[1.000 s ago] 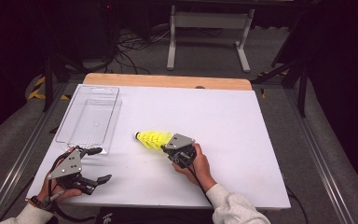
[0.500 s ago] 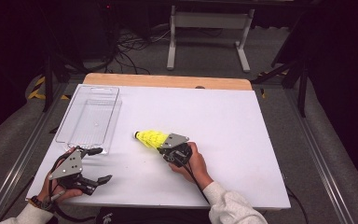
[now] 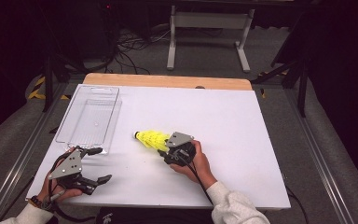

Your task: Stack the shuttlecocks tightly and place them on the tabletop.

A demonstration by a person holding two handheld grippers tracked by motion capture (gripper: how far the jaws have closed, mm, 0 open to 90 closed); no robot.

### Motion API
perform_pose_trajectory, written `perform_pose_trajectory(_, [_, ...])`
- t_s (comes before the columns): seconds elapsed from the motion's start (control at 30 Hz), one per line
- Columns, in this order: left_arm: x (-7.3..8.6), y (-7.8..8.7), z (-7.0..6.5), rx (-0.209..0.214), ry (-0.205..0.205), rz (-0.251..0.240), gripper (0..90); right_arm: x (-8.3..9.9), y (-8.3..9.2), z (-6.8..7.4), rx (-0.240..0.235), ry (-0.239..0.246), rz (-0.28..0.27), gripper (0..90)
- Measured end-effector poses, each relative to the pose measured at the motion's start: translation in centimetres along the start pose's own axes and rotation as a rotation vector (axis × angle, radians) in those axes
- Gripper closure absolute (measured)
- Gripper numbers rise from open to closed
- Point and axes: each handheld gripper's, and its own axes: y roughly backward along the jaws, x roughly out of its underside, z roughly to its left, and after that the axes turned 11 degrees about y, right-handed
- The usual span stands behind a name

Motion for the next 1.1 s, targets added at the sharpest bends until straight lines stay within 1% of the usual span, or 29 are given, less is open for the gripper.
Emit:
perform_pose_trajectory(0.13, [0.0,0.0,0.0,-0.001,-0.002,0.0,8.7,-0.2,0.7,0.0,0.008,0.013,-0.01,46.7])
perform_pose_trajectory(0.17, [0.0,0.0,0.0,-0.002,-0.002,0.0,8.7,-0.2,1.0,0.0,0.004,0.018,-0.015,45.1])
perform_pose_trajectory(0.27, [0.0,0.1,0.0,-0.002,-0.002,-0.001,8.7,-0.3,1.6,0.2,0.005,0.037,-0.029,40.1])
perform_pose_trajectory(0.33, [0.0,0.1,0.0,-0.003,-0.004,-0.001,8.7,-0.4,2.0,0.4,0.015,0.053,-0.037,38.4])
perform_pose_trajectory(0.37, [0.0,0.1,0.0,-0.003,-0.002,-0.003,8.7,-0.4,2.0,0.4,0.015,0.053,-0.037,38.4])
perform_pose_trajectory(0.43, [-0.1,0.1,0.0,-0.003,-0.004,-0.002,8.7,-0.5,2.6,0.4,0.018,0.059,-0.054,35.5])
perform_pose_trajectory(0.5, [-0.1,0.1,0.0,-0.003,-0.004,-0.004,8.7,-0.5,2.9,0.5,0.028,0.065,-0.055,32.1])
perform_pose_trajectory(0.7, [-0.1,0.2,0.1,-0.005,-0.003,-0.004,8.7,-0.4,4.1,0.6,0.029,0.079,-0.073,26.0])
perform_pose_trajectory(0.77, [0.0,0.1,0.0,-0.005,-0.001,-0.004,8.7,-0.3,4.7,0.6,0.039,0.088,-0.082,23.5])
perform_pose_trajectory(0.9, [-0.1,0.1,0.0,-0.006,-0.006,-0.003,8.7,0.0,5.6,0.5,0.051,0.079,-0.096,19.4])
perform_pose_trajectory(0.97, [-0.1,0.1,0.0,-0.006,-0.003,-0.001,8.6,0.2,6.1,0.4,0.058,0.08,-0.092,18.2])
perform_pose_trajectory(1.0, [-0.1,0.1,0.0,-0.006,-0.003,-0.001,8.7,0.3,6.4,0.3,0.059,0.075,-0.099,17.5])
perform_pose_trajectory(1.03, [-0.1,0.1,0.0,-0.007,-0.002,-0.001,8.7,0.3,6.4,0.3,0.059,0.075,-0.099,17.5])
perform_pose_trajectory(1.1, [-0.1,0.0,0.1,-0.008,-0.006,0.001,8.7,0.7,6.8,0.2,0.063,0.058,-0.112,17.4])
